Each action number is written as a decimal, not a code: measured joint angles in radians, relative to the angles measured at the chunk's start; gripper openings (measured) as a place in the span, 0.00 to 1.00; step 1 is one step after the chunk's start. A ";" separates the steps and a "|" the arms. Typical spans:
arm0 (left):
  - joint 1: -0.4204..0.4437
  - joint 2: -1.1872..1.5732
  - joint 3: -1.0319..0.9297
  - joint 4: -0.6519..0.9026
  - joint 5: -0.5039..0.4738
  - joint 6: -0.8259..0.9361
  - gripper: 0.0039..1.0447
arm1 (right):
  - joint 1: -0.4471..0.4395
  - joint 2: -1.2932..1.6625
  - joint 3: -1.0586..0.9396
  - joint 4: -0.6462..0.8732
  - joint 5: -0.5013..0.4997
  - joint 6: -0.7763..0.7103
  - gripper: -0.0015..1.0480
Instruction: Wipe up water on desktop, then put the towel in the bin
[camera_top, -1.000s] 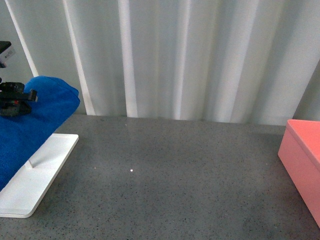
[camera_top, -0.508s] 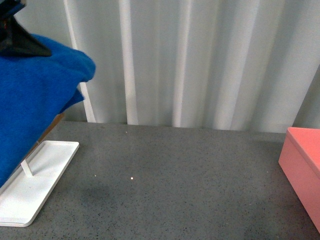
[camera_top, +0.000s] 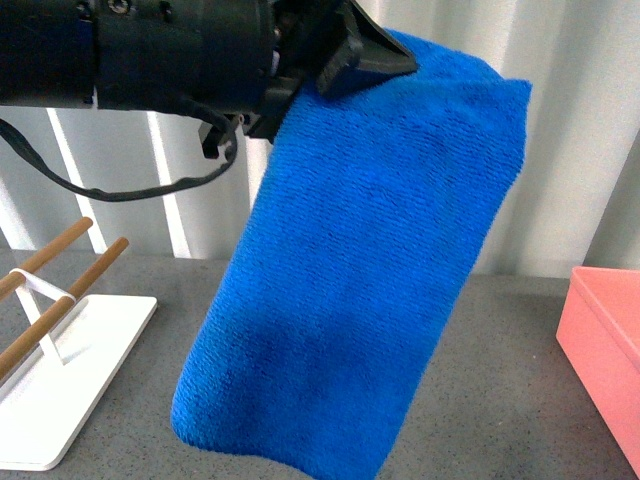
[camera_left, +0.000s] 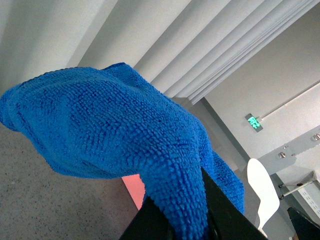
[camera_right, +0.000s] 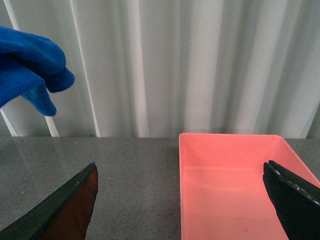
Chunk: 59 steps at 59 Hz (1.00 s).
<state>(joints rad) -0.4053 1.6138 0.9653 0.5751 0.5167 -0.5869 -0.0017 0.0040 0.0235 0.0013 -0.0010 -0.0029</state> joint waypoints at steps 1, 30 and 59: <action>-0.005 0.000 0.000 -0.006 -0.002 0.000 0.04 | 0.000 0.000 0.000 0.000 0.000 0.000 0.93; -0.010 0.004 0.003 -0.012 -0.016 0.002 0.04 | -0.037 0.868 0.206 0.294 -0.701 0.018 0.93; -0.009 0.005 0.003 -0.012 -0.016 0.002 0.04 | 0.102 1.451 0.413 0.579 -0.953 0.073 0.93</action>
<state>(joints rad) -0.4145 1.6184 0.9688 0.5629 0.5003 -0.5850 0.1001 1.4548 0.4366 0.5800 -0.9543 0.0704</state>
